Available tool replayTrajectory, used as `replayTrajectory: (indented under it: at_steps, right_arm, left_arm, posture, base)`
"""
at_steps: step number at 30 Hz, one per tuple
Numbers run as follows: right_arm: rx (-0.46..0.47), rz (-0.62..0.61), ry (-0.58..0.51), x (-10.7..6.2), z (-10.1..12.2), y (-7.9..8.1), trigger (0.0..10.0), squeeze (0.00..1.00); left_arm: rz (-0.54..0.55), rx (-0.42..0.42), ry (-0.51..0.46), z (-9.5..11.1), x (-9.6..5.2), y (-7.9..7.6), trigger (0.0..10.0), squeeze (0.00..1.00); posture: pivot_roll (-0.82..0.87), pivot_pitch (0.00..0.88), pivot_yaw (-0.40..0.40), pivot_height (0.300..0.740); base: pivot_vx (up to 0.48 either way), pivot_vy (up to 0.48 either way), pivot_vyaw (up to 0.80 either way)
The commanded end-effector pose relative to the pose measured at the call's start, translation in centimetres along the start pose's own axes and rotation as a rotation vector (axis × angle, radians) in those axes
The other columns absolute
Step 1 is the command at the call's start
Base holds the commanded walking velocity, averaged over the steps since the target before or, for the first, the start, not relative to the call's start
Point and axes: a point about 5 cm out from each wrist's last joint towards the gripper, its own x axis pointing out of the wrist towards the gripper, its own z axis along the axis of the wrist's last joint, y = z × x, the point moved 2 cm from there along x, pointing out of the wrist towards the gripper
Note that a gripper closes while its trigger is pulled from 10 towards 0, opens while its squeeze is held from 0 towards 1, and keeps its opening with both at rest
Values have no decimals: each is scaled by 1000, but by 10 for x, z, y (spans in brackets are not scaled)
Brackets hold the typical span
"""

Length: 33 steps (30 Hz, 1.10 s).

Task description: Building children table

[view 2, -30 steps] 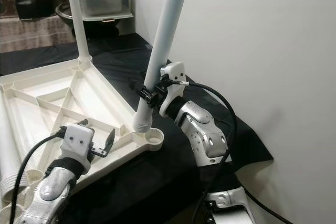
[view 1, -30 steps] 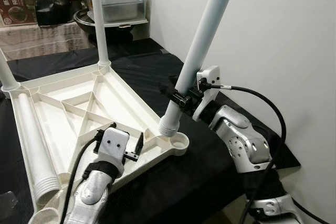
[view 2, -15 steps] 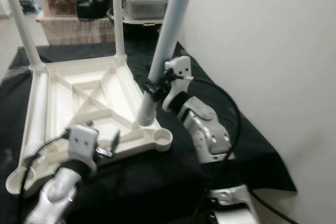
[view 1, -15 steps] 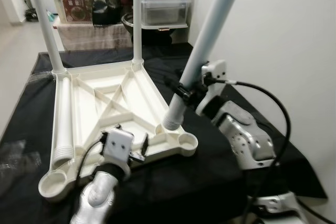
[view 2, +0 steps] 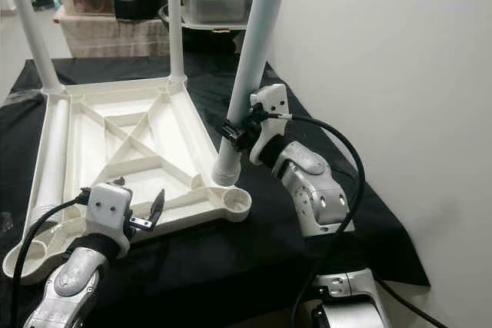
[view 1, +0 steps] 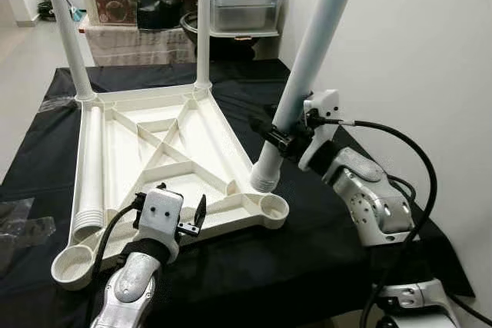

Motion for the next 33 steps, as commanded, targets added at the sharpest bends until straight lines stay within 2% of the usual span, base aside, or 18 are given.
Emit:
replayTrajectory:
  at_steps: [1,5,12,15,20,29,33]
  right_arm:
    - [13,-16,-2,-1,-3,0,10000,0]
    - [29,-20,-10,0,-4,2,10000,0]
    - [17,0,-2,-1,-8,3,10000,0]
    - [-2,10,26,-6,-12,-2,10000,0]
    - [-44,-31,104,-25,-23,-22,10000,0]
    - [-42,-69,120,-32,-28,-27,10000,0]
    - [-36,-73,116,-31,-29,-26,10000,0]
  left_arm:
    - [2,-9,14,-3,0,2,10000,0]
    - [1,-5,8,-1,1,3,10000,0]
    - [2,11,16,-3,1,5,10000,0]
    - [3,16,19,-4,1,6,10000,0]
    - [4,23,24,-6,0,7,10000,0]
    - [-18,10,31,-7,1,3,10000,0]
    - [-26,-5,18,-5,1,2,10000,0]
  posture:
    - [10,0,-86,740]
    - [14,0,-84,740]
    - [21,0,-84,740]
    - [25,0,-87,740]
    - [20,0,-86,740]
    - [14,0,-77,740]
    - [16,0,-77,740]
  base:
    - [0,0,-800]
    - [0,0,-800]
    - [0,0,0]
    - [0,0,0]
    - [0,0,0]
    - [0,0,0]
    - [0,480,0]
